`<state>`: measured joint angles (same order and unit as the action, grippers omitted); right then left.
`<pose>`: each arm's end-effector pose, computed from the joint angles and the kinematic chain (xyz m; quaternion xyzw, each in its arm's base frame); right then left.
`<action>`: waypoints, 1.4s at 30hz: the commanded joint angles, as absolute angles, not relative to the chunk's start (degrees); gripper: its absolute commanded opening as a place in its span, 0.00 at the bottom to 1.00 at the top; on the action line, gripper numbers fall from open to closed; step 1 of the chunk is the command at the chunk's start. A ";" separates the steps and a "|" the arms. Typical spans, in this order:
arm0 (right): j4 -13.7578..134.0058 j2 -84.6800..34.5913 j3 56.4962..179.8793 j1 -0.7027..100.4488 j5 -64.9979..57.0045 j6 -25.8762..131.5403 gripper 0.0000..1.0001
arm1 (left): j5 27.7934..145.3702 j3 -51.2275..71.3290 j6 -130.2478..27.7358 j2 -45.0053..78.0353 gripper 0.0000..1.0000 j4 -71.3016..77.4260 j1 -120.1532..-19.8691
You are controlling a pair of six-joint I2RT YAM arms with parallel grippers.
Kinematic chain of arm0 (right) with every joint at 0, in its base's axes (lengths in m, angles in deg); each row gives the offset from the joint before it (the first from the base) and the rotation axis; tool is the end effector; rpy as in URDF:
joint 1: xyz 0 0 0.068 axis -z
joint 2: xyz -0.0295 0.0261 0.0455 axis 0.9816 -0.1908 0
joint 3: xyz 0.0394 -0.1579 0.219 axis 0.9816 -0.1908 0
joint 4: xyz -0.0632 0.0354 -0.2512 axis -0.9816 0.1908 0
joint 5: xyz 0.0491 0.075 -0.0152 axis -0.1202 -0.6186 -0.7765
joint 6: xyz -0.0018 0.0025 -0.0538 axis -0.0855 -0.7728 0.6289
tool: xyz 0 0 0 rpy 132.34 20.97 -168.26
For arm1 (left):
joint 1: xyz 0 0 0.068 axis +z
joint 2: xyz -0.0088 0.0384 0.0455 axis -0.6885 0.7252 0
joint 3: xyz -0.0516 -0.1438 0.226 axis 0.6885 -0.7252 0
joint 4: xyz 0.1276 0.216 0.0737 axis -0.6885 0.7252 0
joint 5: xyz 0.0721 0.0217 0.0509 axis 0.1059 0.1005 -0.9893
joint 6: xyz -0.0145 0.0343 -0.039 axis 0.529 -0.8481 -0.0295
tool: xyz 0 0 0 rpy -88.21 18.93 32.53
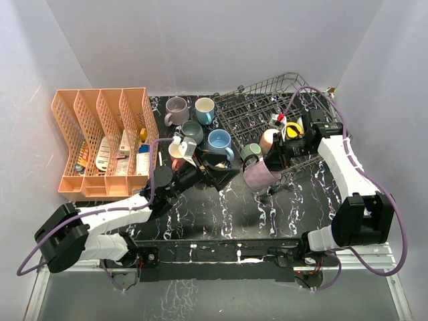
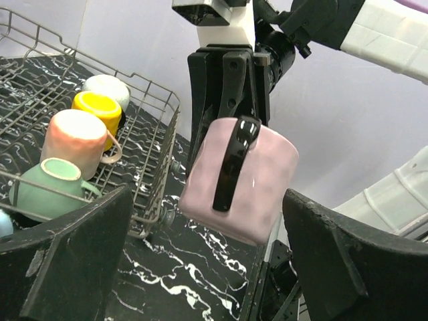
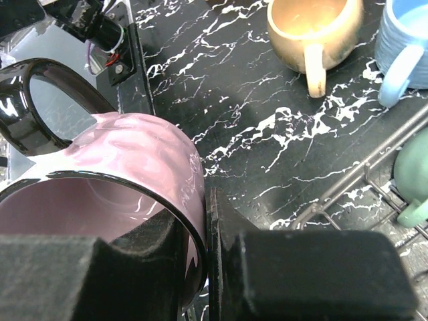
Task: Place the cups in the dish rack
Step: Position the cup upside down at the center of the board.
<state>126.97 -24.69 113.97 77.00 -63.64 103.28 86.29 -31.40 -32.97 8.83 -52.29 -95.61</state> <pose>0.2478 0.0416 0.3082 -0.3796 0.7375 0.4802 0.2854 0.1521 -0.2035 0.2964 0.1657 0.5473 -0.5673 0.5926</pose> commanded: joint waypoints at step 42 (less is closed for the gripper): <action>127.12 -27.33 115.61 73.96 -74.00 103.68 0.08 | 94.40 -27.44 -20.89 29.08 0.47 -81.07 -95.54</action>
<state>126.95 -28.15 113.91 74.29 -68.17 104.33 93.19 -27.05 -18.08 31.04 -79.85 -95.59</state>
